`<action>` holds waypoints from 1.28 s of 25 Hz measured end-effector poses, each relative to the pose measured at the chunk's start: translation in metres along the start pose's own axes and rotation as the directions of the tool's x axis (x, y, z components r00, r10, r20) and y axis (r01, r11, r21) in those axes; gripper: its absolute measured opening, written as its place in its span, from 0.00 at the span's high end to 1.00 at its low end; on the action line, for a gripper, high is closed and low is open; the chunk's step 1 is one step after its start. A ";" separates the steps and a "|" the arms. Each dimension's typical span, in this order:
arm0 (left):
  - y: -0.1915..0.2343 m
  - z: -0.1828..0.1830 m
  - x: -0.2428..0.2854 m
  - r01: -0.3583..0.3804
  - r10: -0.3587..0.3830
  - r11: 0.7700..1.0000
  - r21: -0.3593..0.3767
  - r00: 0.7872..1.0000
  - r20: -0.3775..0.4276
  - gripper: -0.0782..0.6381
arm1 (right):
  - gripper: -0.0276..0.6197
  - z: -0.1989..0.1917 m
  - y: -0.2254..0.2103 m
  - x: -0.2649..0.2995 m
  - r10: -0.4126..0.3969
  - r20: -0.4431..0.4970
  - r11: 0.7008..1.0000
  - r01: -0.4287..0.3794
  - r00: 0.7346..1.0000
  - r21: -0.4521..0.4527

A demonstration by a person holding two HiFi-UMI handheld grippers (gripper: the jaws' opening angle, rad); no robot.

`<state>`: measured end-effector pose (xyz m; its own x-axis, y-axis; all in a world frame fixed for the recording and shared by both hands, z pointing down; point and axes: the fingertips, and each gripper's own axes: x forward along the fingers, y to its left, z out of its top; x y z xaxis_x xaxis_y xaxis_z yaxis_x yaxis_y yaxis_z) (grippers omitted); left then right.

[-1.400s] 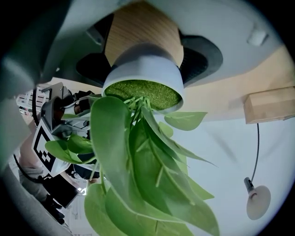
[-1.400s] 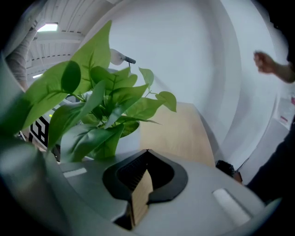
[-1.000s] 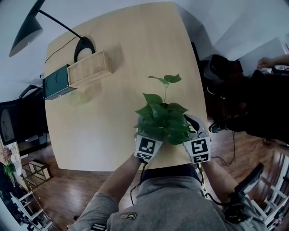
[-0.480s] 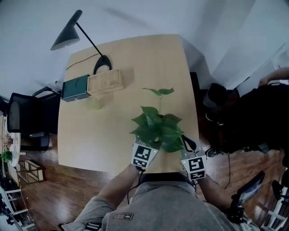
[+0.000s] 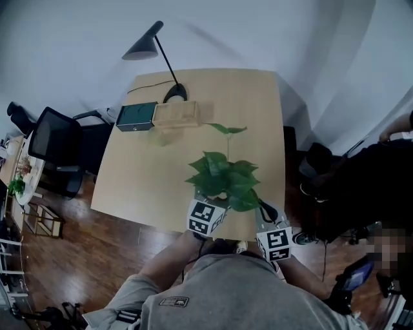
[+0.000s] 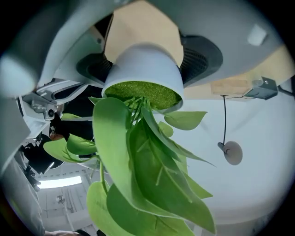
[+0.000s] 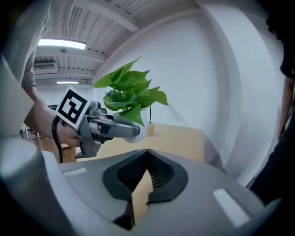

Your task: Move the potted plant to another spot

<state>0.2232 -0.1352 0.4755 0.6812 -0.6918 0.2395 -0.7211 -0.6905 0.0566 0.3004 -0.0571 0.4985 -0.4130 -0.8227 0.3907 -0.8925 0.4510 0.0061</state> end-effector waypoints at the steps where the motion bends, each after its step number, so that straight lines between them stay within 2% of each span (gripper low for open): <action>1: 0.000 0.001 -0.004 -0.008 0.008 1.000 0.002 1.000 0.003 0.25 | 0.95 0.000 0.004 -0.001 0.009 0.006 1.000 -0.009 1.000 0.001; 14: 0.007 0.001 -0.037 -0.105 0.105 0.994 -0.008 0.994 0.000 0.25 | 0.95 -0.006 0.022 0.000 0.080 0.021 0.997 -0.080 0.997 0.019; 18: 0.015 0.004 -0.066 -0.122 0.122 0.992 -0.005 0.992 0.011 0.25 | 0.95 0.000 0.048 -0.002 0.098 0.022 0.995 -0.098 0.995 -0.005; 23: 0.050 0.010 -0.083 -0.154 0.154 0.988 -0.019 0.988 0.020 0.25 | 0.95 0.020 0.075 0.014 0.135 0.019 0.990 -0.134 0.991 -0.050; 27: 0.080 -0.007 -0.110 -0.138 0.138 0.990 -0.019 0.990 0.016 0.25 | 0.95 0.018 0.108 0.035 0.106 0.011 0.993 -0.105 0.994 -0.053; 32: 0.126 -0.011 -0.142 -0.105 0.105 0.994 -0.005 0.994 0.009 0.25 | 0.95 0.036 0.158 0.065 0.083 0.018 0.995 -0.081 0.996 -0.065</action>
<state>0.0340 -0.1221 0.4595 0.6026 -0.7624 0.2358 -0.7894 -0.6129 0.0357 0.1265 -0.0519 0.4913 -0.4887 -0.7886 0.3732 -0.8423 0.5380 0.0337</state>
